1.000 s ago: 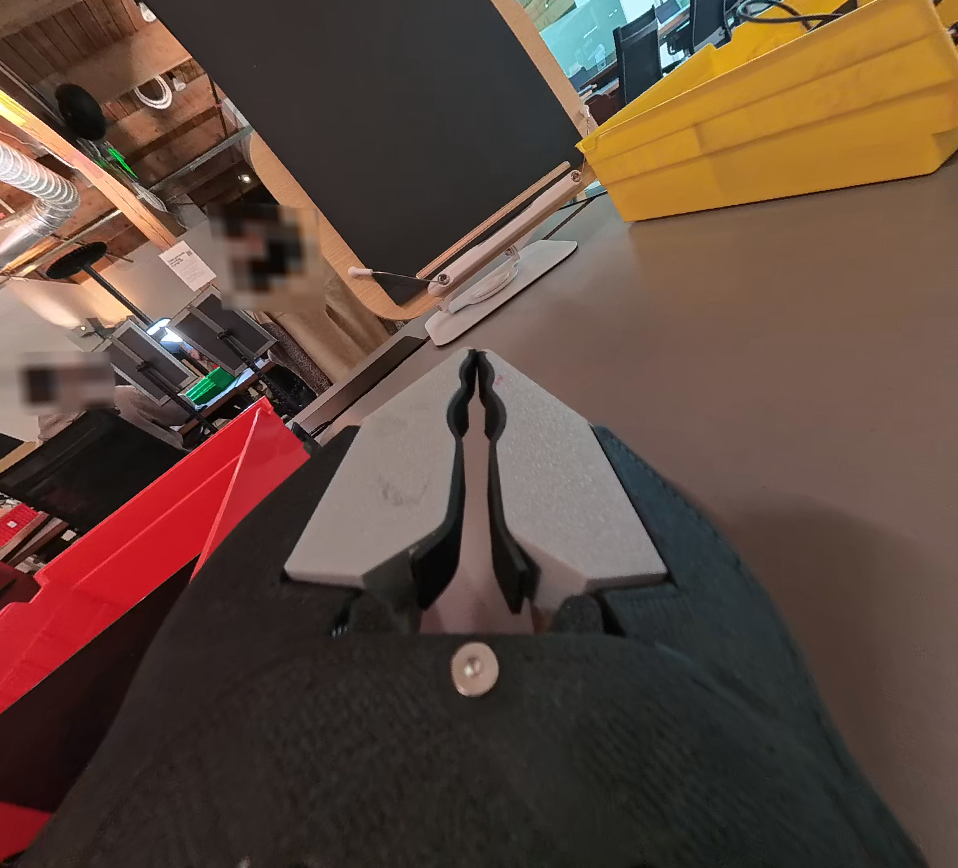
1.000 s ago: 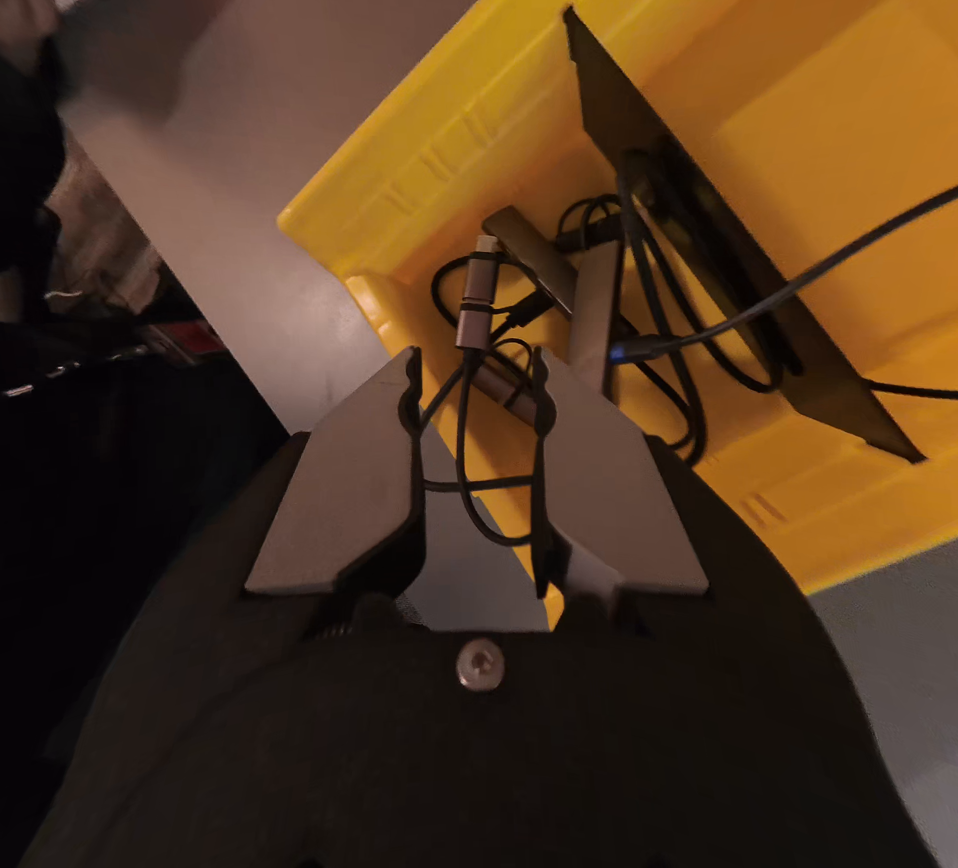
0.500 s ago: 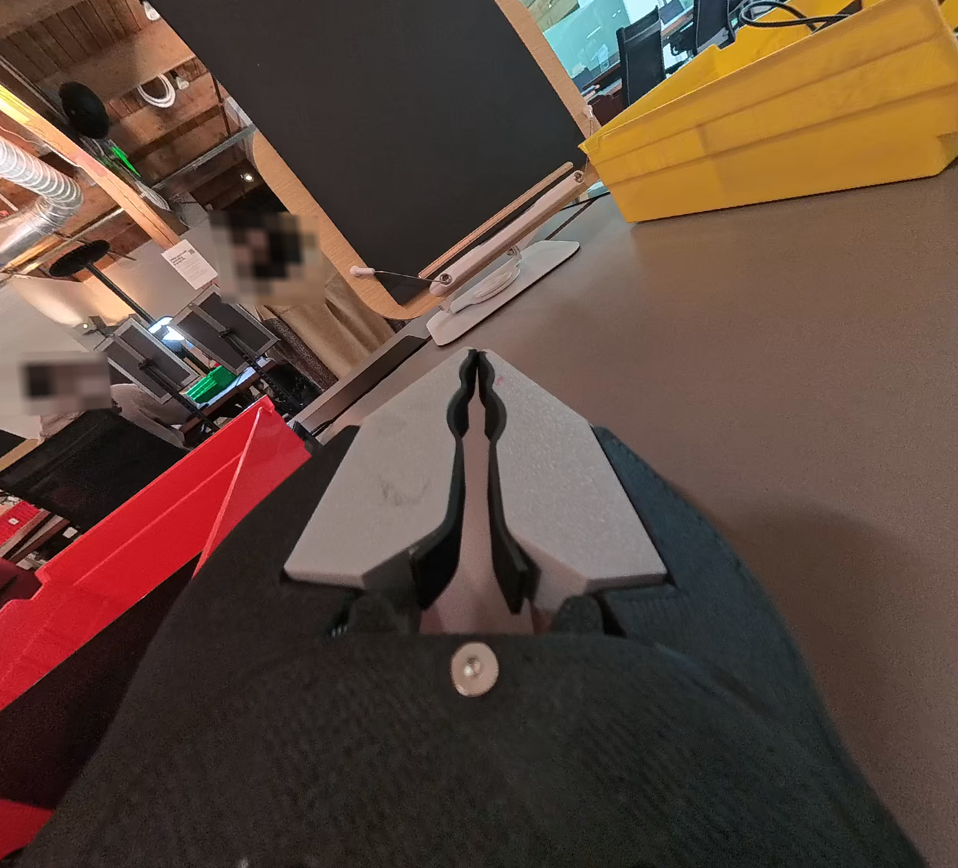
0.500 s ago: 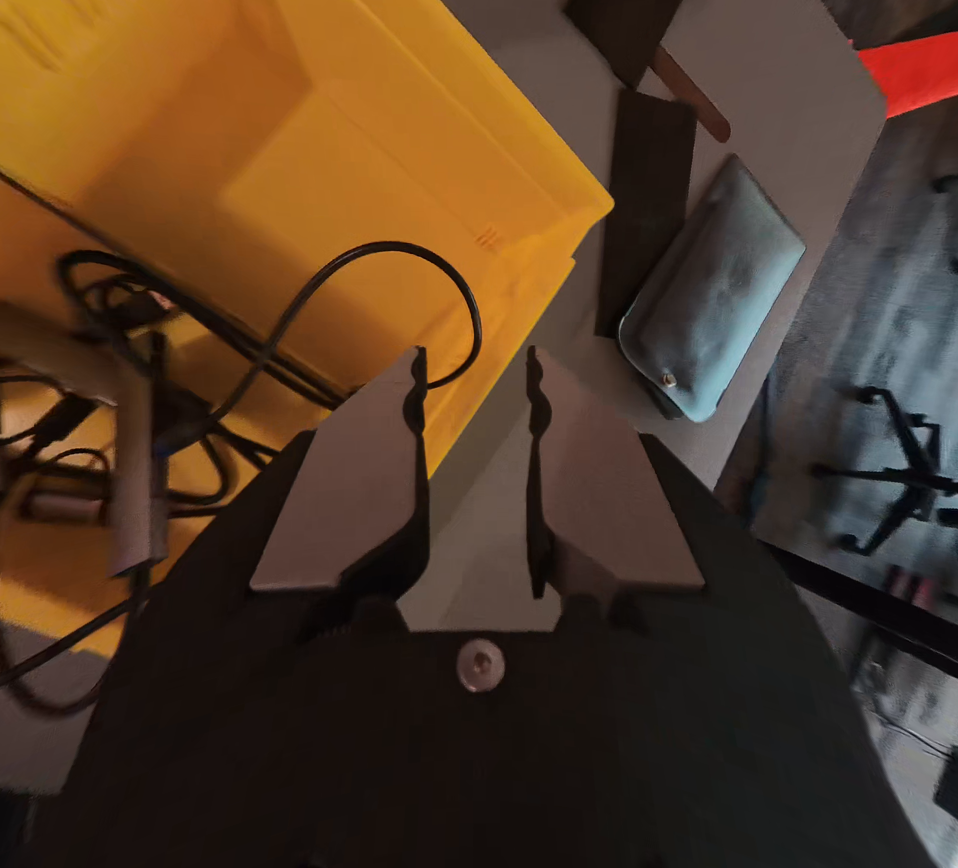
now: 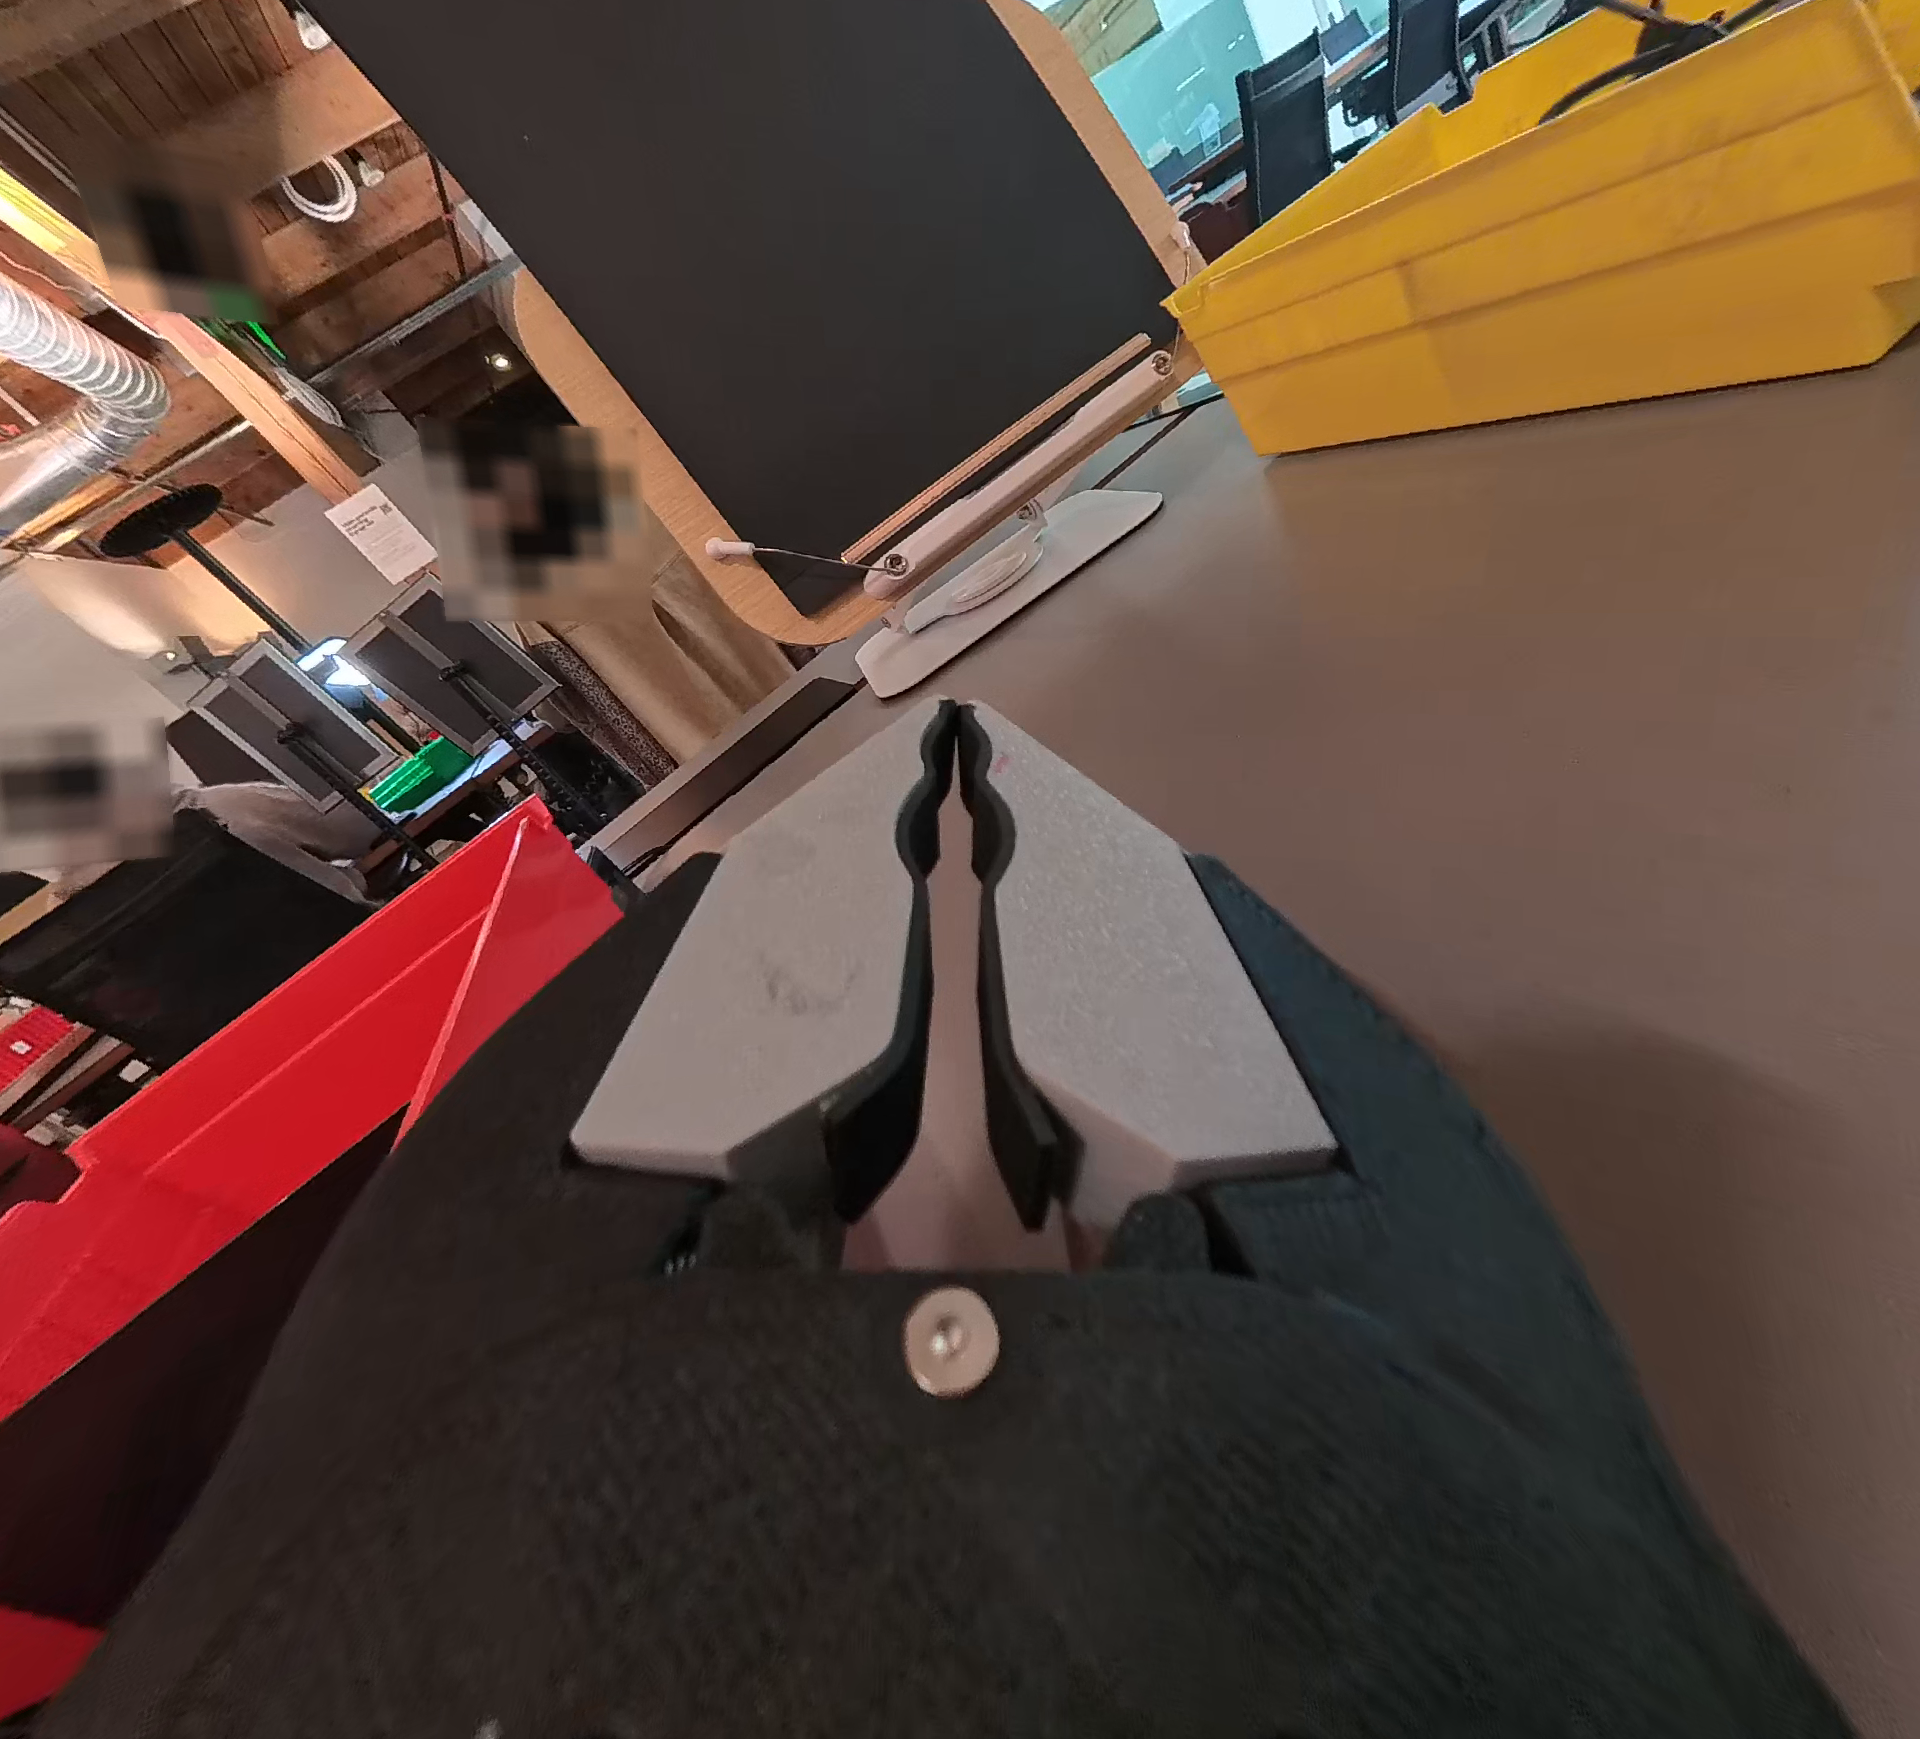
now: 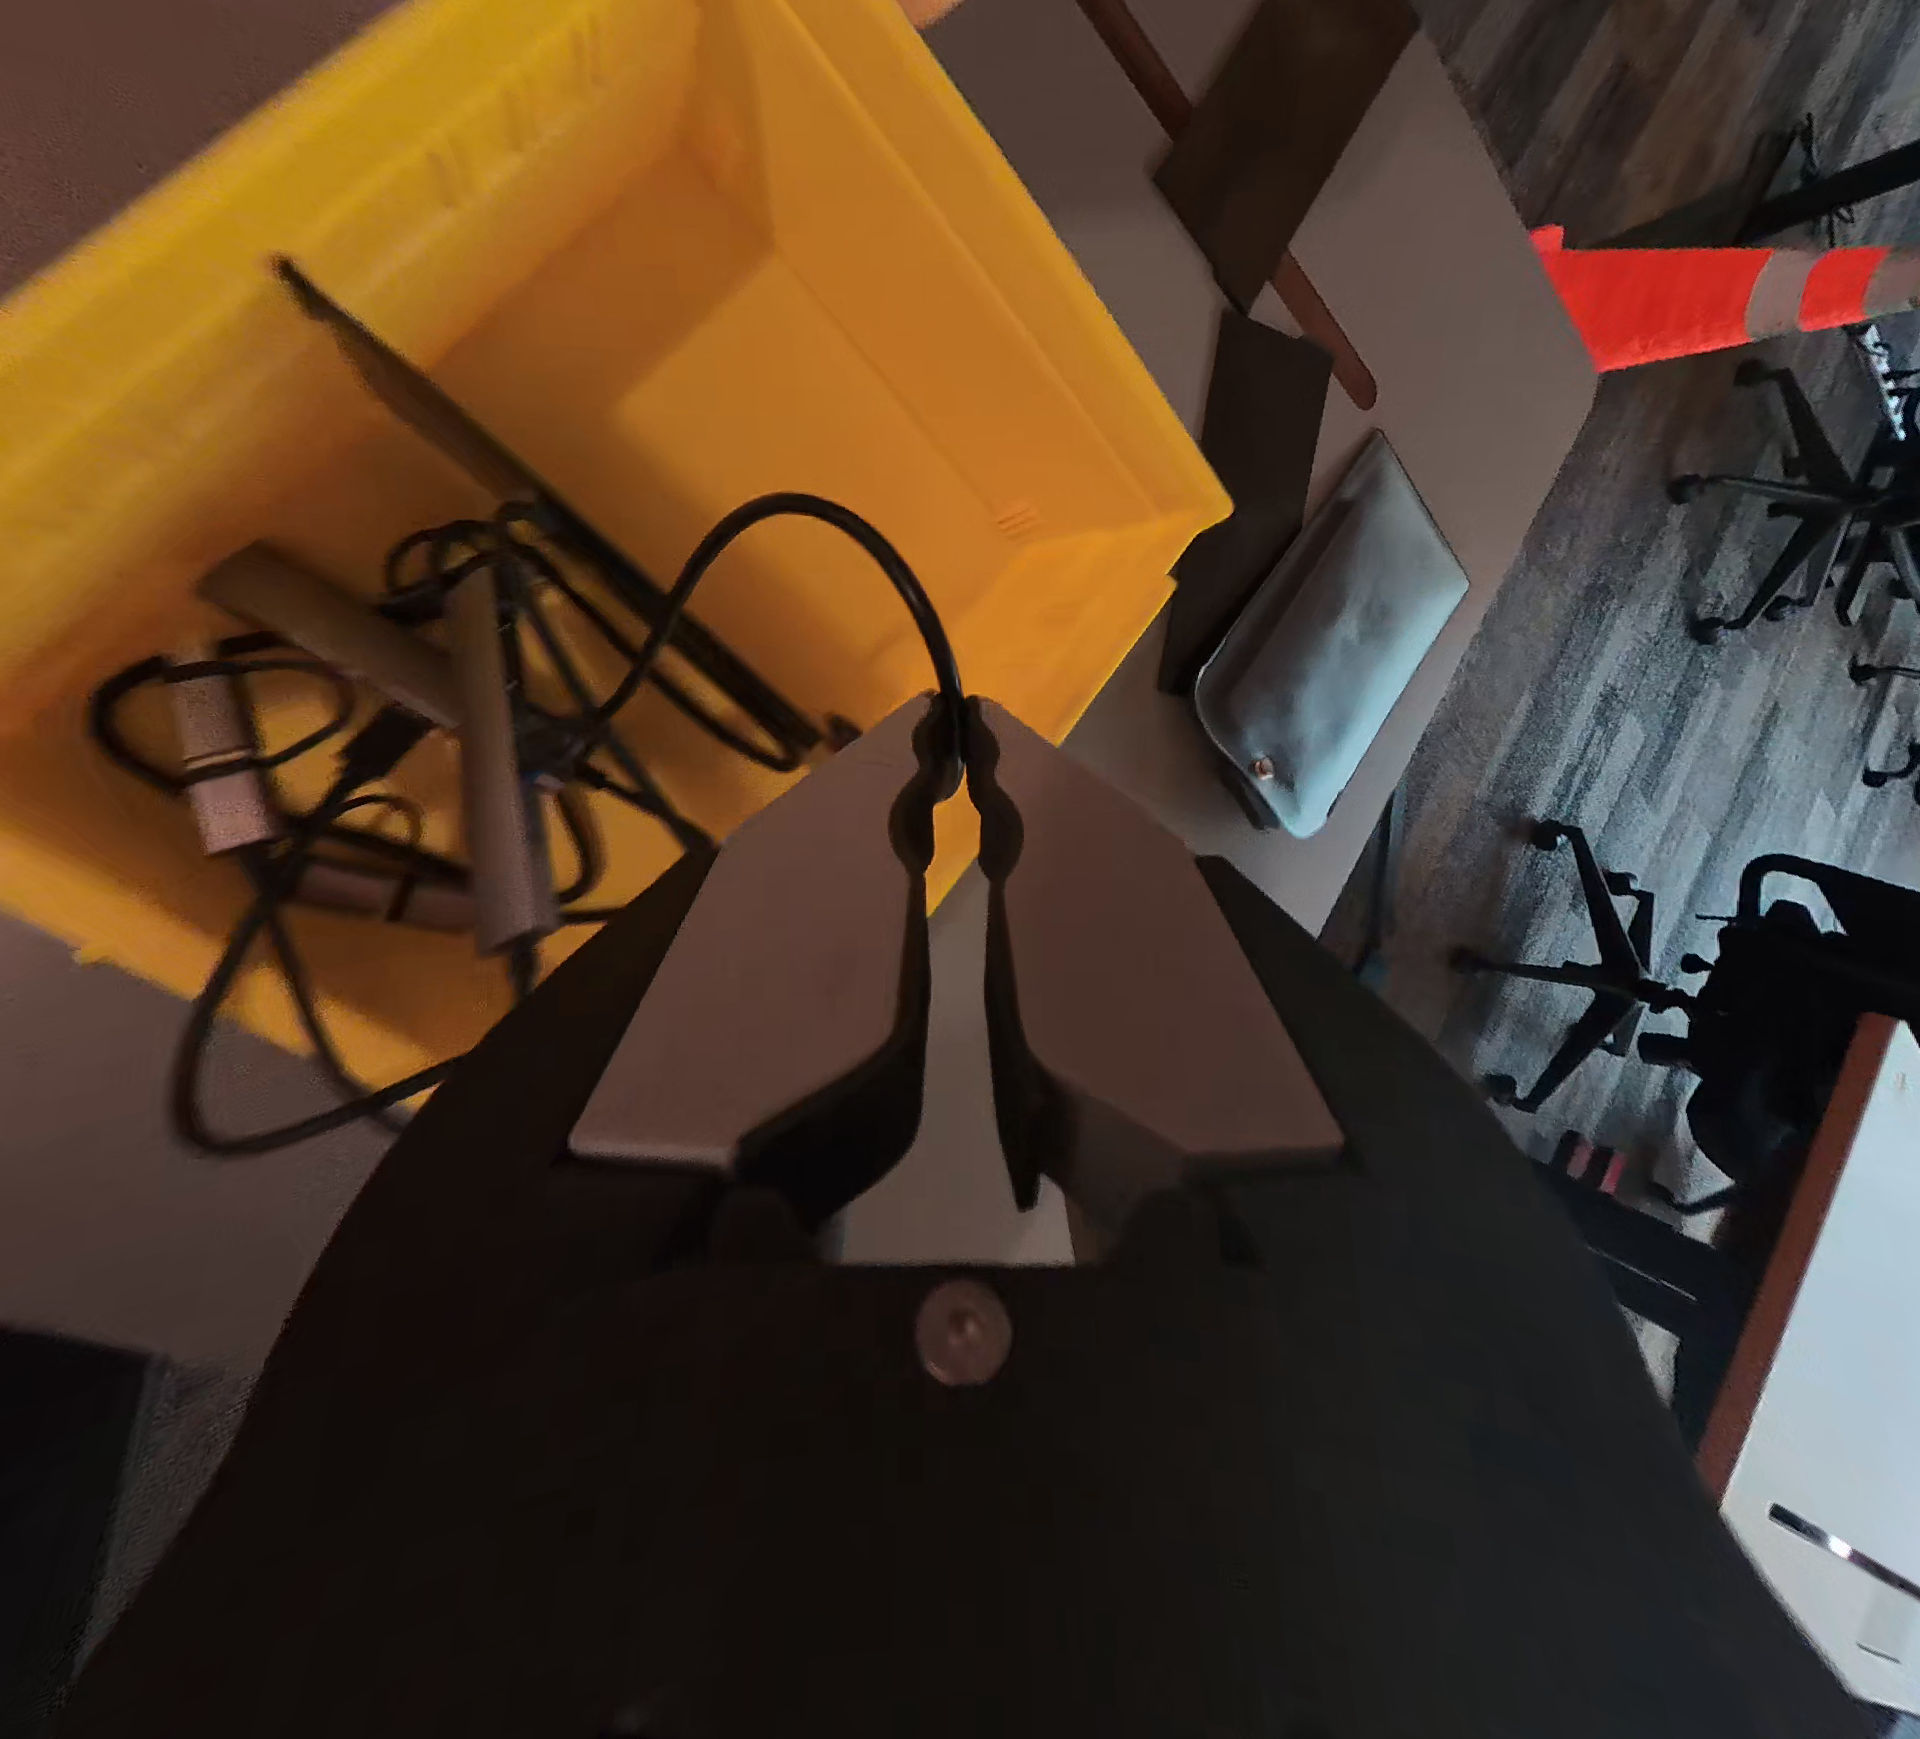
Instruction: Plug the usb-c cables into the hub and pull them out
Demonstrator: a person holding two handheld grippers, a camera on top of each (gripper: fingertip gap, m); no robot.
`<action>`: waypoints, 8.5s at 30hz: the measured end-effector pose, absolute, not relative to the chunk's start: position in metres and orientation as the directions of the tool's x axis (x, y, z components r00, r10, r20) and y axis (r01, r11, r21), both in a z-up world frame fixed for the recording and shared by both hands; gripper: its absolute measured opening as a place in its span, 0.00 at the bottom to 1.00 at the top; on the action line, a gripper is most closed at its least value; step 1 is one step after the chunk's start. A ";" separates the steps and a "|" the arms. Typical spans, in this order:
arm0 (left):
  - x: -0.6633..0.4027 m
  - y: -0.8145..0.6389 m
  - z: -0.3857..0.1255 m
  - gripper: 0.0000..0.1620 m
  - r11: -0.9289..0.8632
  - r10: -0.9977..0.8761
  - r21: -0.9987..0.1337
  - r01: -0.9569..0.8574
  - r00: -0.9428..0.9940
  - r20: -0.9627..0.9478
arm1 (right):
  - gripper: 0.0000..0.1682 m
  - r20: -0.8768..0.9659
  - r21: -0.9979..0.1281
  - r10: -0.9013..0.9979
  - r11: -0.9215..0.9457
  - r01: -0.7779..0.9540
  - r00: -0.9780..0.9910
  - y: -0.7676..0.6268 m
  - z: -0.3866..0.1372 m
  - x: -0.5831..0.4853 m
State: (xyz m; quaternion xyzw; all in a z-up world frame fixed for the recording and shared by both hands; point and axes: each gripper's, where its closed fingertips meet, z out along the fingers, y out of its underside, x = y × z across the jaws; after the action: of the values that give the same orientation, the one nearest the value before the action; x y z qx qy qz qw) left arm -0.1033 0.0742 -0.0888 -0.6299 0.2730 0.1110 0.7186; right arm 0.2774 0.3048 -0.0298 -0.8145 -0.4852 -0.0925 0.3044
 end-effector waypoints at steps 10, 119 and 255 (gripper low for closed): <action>-0.100 0.073 -0.090 0.00 0.188 -0.181 -0.828 -0.528 0.810 -0.558 | 0.00 0.251 -0.406 0.815 -0.401 0.821 0.522 0.230 -0.069 0.285; 0.015 -0.013 0.005 0.02 0.140 -0.252 -0.766 -0.627 0.726 -0.640 | 0.40 0.047 -0.896 0.954 -0.090 0.435 0.295 0.070 -0.055 0.145; -0.309 0.015 0.059 0.04 -0.646 0.057 -0.433 -0.628 0.526 -0.849 | 0.30 0.250 -0.878 0.947 0.134 0.459 0.201 0.135 -0.130 -0.015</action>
State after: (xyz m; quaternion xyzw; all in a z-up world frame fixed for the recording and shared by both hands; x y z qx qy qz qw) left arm -0.3095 0.0151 0.0592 -0.7868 0.1814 0.4518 0.3793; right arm -0.0151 0.1351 -0.1301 -0.6072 -0.5792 0.2536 0.4813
